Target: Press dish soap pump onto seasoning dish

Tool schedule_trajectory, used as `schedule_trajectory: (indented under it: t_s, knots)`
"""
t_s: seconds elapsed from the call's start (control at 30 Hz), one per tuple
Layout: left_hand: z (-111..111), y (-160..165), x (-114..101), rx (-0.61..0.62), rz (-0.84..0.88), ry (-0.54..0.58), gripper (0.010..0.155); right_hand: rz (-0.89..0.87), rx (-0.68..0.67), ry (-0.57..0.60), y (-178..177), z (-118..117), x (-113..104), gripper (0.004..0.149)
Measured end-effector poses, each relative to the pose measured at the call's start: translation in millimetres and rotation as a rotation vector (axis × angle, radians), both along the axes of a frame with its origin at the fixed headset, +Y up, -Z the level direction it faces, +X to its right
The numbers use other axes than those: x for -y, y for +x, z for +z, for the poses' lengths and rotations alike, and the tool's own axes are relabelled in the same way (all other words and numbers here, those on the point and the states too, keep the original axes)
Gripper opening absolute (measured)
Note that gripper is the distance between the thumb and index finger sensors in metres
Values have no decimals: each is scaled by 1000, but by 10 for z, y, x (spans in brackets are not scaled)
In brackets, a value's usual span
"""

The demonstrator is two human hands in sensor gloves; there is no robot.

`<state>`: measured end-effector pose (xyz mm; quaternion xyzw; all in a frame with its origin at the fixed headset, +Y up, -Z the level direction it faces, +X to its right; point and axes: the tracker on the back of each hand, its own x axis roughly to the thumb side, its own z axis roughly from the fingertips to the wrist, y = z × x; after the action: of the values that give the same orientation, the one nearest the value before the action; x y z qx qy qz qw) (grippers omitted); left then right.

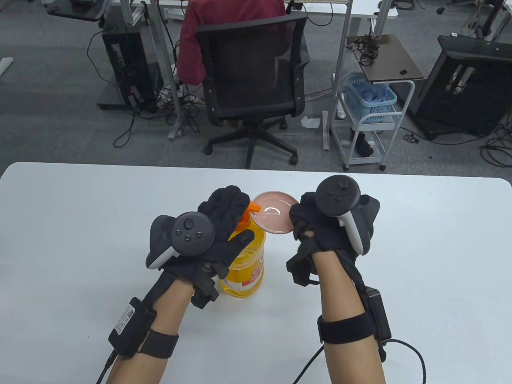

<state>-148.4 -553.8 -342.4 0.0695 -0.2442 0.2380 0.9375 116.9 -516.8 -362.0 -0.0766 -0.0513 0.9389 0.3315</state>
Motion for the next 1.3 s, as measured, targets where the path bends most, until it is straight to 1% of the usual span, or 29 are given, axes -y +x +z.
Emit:
schedule_trajectory:
  t_s: [0.13,0.23,0.33,0.4,0.47,0.5,0.53,0.57,0.63,0.67,0.73,0.77,0.8,0.9,1.0,1.1,1.3]
  knots:
    - [84,-118,9,-38,-43,37,81,-5,11,-4,121,52,-39,48]
    - [155,-198,71,-66,-47,72,81,-5,35,4,237,100,-29,47]
    - [229,-260,248,-96,-82,62,82,-11,55,8,360,137,64,48]
    - [271,-292,426,-115,-103,38,82,9,77,23,429,146,193,48]
    - [305,-332,679,-126,-107,-3,83,24,96,23,486,139,397,47]
    - [319,-352,830,-134,-102,-33,83,26,108,26,511,131,542,47]
    - [331,-373,1003,-141,-100,-77,83,31,116,18,526,115,708,47]
    - [336,-386,1109,-145,-99,-104,85,37,118,5,533,102,840,47]
    - [362,-443,1389,-182,-92,-143,86,69,127,-44,537,55,1227,47]
    - [368,-461,1461,-187,-102,-158,86,83,128,-65,533,44,1342,47]
    - [379,-515,1662,-214,-129,-191,86,113,133,-113,507,0,1694,47]
    - [373,-531,1722,-215,-144,-211,86,117,136,-130,496,-13,1797,47]
    - [368,-555,1800,-218,-159,-232,85,123,145,-148,477,-34,1955,47]
    - [343,-604,1924,-224,-181,-258,85,138,167,-172,441,-81,2200,47]
    - [346,-625,1972,-221,-215,-243,85,162,195,-186,417,-133,2363,47]
    - [348,-636,1976,-220,-219,-238,85,183,225,-219,430,-174,2461,47]
    - [349,-642,1974,-226,-220,-236,85,202,240,-264,447,-189,2524,47]
